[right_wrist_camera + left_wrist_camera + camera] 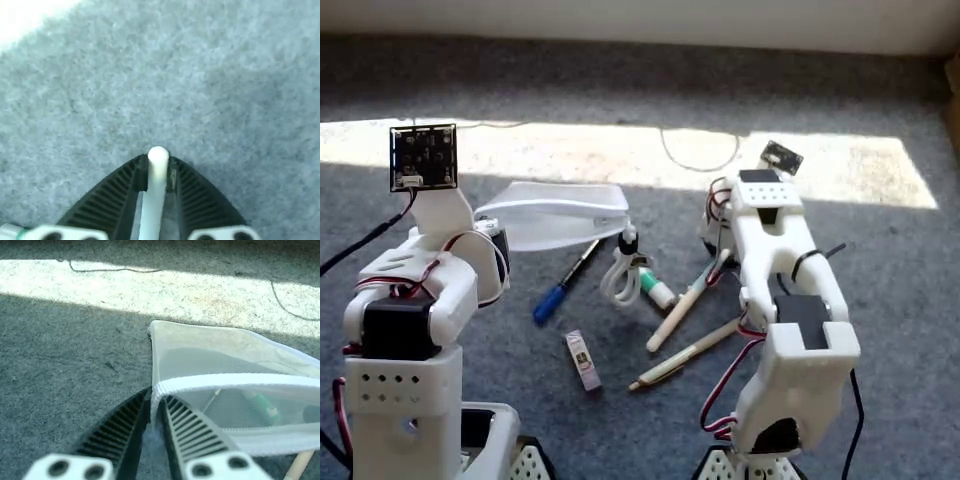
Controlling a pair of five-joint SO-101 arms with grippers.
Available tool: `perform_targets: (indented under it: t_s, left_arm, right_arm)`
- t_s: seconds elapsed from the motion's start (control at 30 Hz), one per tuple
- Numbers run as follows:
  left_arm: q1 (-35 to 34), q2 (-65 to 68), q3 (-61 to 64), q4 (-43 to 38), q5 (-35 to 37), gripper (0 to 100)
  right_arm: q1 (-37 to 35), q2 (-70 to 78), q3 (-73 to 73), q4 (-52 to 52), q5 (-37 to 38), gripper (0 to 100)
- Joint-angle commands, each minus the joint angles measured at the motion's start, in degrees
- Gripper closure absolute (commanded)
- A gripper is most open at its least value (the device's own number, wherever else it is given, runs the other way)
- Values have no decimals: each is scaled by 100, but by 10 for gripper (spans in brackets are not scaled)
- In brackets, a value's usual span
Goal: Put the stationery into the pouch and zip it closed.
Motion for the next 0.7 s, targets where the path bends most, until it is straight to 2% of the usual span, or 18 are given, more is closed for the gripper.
perform_targets:
  t_s: [0.0, 0.1, 0.3, 0.47, 0.67]
  left_arm:
    - [-84, -22, -75, 0, 44, 993]
    - [-84, -22, -75, 0, 44, 993]
    - [-84, -22, -75, 0, 44, 993]
    - [-84, -22, -75, 0, 35, 993]
    - [-84, -22, -75, 0, 35, 993]
  right_arm:
    - [40, -48, -92, 101, 79, 901]
    - [-22, -57, -84, 101, 79, 910]
    - [-136, -66, -84, 101, 88, 997]
    - [-110, -84, -84, 110, 88, 994]
    - [-136, -277, -391, 769, 88, 994]
